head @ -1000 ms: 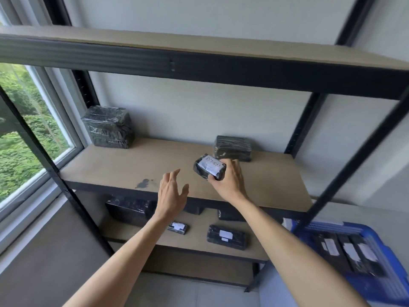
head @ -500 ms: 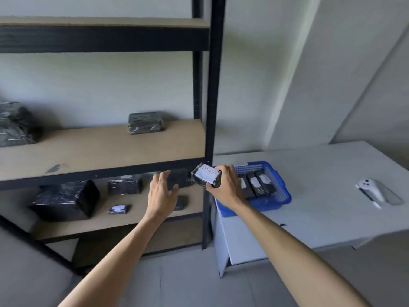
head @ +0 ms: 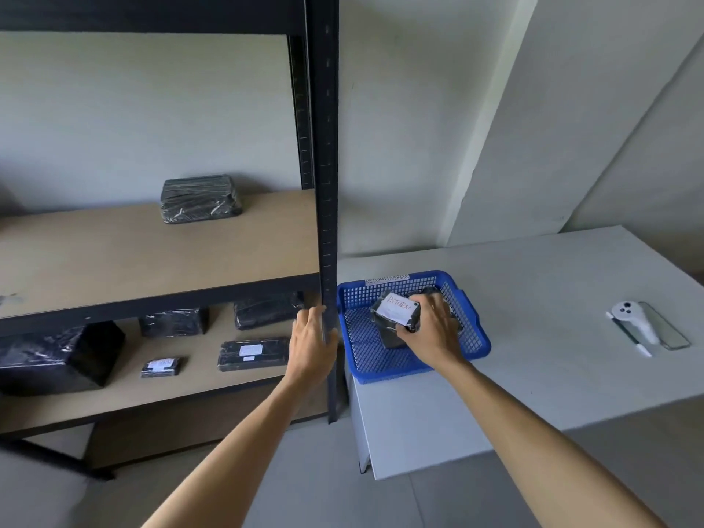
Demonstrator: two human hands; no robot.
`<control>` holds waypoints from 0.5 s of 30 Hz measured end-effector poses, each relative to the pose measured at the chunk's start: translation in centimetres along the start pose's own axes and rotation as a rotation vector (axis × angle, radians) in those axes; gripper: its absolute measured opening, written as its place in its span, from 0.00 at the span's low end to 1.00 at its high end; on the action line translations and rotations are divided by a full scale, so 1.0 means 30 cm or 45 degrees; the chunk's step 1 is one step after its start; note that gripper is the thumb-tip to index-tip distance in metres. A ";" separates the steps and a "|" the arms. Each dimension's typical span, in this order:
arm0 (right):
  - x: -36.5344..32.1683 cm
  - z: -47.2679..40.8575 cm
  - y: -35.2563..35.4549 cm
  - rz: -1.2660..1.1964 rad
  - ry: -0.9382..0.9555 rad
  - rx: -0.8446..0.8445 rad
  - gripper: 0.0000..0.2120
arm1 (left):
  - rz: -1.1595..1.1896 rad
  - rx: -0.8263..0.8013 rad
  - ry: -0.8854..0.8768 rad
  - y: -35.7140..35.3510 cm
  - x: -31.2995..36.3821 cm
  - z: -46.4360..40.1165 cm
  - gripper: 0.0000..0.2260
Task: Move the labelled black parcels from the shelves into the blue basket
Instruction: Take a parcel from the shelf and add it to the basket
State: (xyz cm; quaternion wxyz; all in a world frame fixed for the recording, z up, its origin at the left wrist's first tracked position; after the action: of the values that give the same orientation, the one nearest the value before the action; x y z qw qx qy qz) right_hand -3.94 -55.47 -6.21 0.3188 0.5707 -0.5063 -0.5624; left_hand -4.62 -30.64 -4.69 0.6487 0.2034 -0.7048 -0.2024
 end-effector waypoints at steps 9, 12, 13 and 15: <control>-0.016 -0.258 -0.297 0.159 0.216 -0.164 0.34 | -0.199 -0.086 -0.010 -0.271 -0.166 -0.122 0.21; -0.022 -0.303 -0.398 0.007 0.264 -0.266 0.35 | -0.207 -0.060 0.043 -0.338 -0.195 -0.143 0.27; -0.025 -0.316 -0.428 -0.028 0.284 -0.287 0.35 | -0.201 -0.047 0.069 -0.358 -0.205 -0.151 0.28; -0.029 -0.340 -0.483 -0.084 0.322 -0.320 0.34 | -0.198 -0.018 0.094 -0.391 -0.217 -0.160 0.30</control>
State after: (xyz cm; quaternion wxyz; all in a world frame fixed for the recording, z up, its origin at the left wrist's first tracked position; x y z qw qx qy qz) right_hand 9.20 -52.64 -17.78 0.4302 0.6088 -0.3690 -0.5552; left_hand 0.95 -36.96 -16.17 0.6580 0.2602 -0.6611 -0.2495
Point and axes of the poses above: each hand's wrist, its own z-axis away from the middle knuckle, its own y-axis out of the back of the hand, x = y × z, the point moved 8 cm from there along -z, towards the middle knuckle, and after that the axes turned 11 degrees about z, right-handed, at the moved point
